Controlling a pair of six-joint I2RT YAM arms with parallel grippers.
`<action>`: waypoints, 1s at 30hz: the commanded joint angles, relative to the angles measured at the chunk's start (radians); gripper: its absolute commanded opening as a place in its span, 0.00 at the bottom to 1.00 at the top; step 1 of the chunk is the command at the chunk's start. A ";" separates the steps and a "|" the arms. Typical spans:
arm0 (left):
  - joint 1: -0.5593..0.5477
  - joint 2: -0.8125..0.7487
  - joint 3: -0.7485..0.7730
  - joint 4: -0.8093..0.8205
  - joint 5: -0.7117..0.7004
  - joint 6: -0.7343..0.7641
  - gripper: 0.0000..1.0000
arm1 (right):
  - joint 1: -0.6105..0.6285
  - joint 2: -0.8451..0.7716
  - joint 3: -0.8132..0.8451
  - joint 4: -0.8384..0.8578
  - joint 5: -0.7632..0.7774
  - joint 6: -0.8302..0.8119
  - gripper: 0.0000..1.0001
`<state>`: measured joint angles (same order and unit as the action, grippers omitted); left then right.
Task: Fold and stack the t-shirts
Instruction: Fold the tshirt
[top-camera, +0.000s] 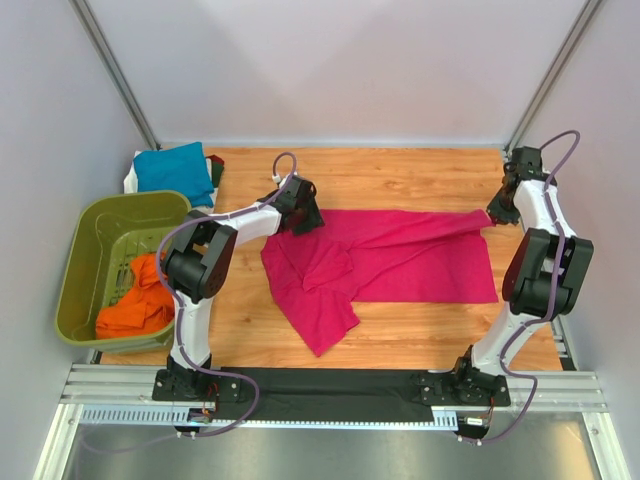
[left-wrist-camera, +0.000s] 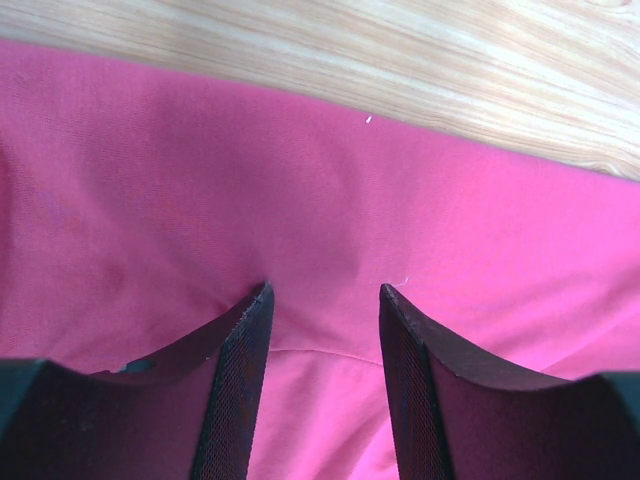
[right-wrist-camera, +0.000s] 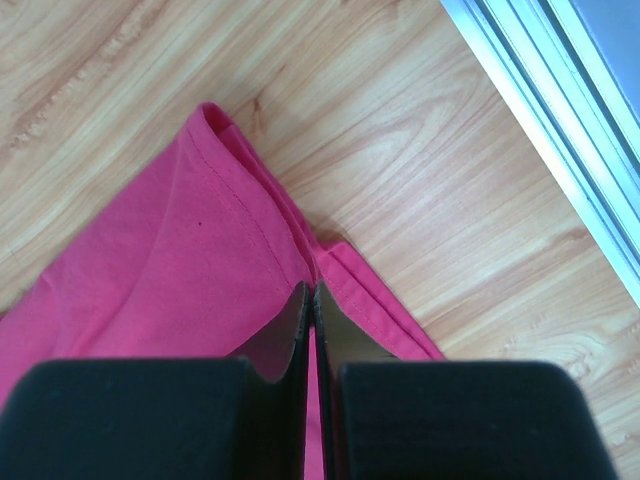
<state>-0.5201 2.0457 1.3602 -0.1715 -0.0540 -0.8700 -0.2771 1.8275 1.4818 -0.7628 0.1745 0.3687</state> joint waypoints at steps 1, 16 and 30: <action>0.017 0.008 -0.036 -0.065 -0.046 0.008 0.55 | -0.001 -0.042 0.003 -0.004 0.022 -0.017 0.00; 0.023 0.001 -0.029 -0.077 -0.050 0.025 0.55 | 0.000 0.004 -0.144 0.037 0.042 0.003 0.00; 0.026 -0.128 0.028 -0.091 -0.052 0.173 0.57 | 0.021 -0.057 -0.013 -0.003 -0.047 -0.001 0.46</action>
<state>-0.5022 2.0178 1.3602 -0.2241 -0.0696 -0.7795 -0.2741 1.8423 1.3880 -0.7887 0.1822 0.3729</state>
